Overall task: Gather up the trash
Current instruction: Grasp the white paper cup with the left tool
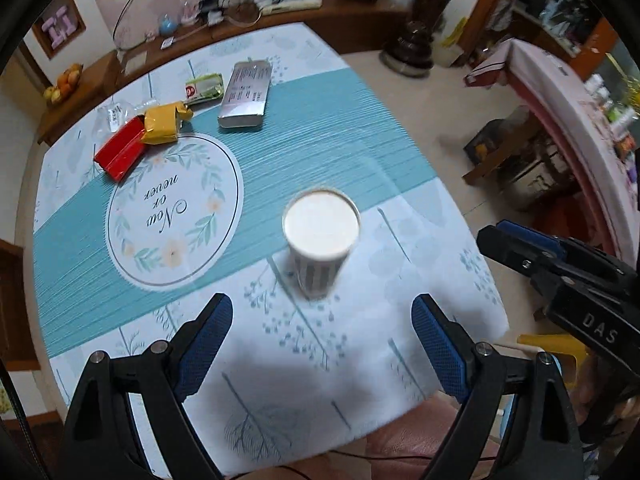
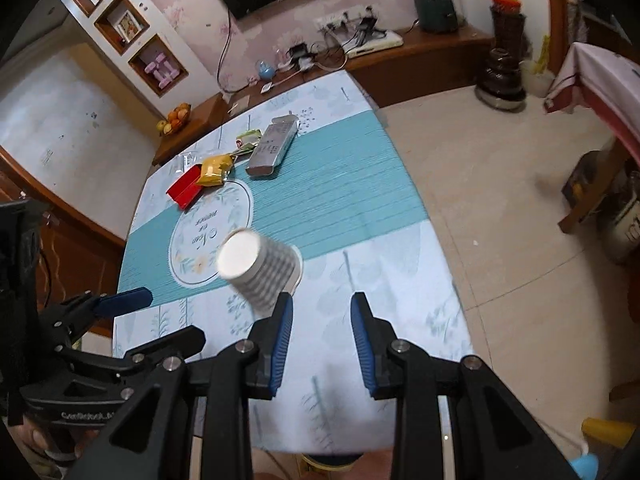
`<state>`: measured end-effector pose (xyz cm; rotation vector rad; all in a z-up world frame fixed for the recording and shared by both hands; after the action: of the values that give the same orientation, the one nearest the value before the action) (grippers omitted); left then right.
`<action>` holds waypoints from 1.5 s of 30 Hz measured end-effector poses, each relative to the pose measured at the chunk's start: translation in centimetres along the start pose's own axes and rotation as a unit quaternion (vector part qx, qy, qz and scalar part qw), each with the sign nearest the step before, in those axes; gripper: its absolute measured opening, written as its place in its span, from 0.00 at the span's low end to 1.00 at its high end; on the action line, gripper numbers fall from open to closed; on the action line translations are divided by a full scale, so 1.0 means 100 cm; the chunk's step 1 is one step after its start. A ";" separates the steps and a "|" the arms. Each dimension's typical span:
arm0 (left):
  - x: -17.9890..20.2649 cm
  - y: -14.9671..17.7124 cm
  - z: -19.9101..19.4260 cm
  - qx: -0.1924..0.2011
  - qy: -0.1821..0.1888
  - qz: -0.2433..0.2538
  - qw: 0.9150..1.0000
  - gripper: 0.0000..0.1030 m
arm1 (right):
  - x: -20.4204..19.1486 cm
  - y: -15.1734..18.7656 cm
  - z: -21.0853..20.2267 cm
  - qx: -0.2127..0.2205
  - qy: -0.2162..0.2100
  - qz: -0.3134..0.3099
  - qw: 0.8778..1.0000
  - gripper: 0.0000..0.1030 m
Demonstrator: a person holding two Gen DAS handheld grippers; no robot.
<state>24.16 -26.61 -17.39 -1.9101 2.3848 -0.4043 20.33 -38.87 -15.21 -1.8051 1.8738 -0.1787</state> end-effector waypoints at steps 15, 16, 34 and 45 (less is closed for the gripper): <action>-0.004 -0.034 0.070 -0.078 -0.047 -0.043 0.995 0.63 | 0.019 -0.046 0.078 -0.070 -0.074 -0.030 0.994 0.29; -0.004 -0.033 0.072 -0.084 -0.044 -0.048 0.994 0.50 | 0.018 -0.047 0.081 -0.072 -0.077 -0.032 0.994 0.29; -0.112 -0.055 0.052 -0.028 -0.081 -0.224 0.971 0.48 | -0.018 -0.112 0.135 -0.091 -0.098 -0.093 0.987 0.30; -0.204 -0.073 0.030 0.019 -0.125 -0.333 0.934 0.48 | -0.056 -0.190 0.206 -0.085 -0.092 -0.062 0.990 0.64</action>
<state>36.44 -8.87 -20.86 -2.5292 1.5149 -0.2079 46.46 -30.00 -22.75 -1.9804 1.6923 0.1049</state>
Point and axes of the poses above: each gripper's, at about its wrist camera, not at the fingertips, and z roughly the way its jaws point, x to its right, y to its underside, the point moved 8 cm from there along z, roughly the way its jaws point, and after that the axes turned 9 degrees about -z, right-handed, at the moved point
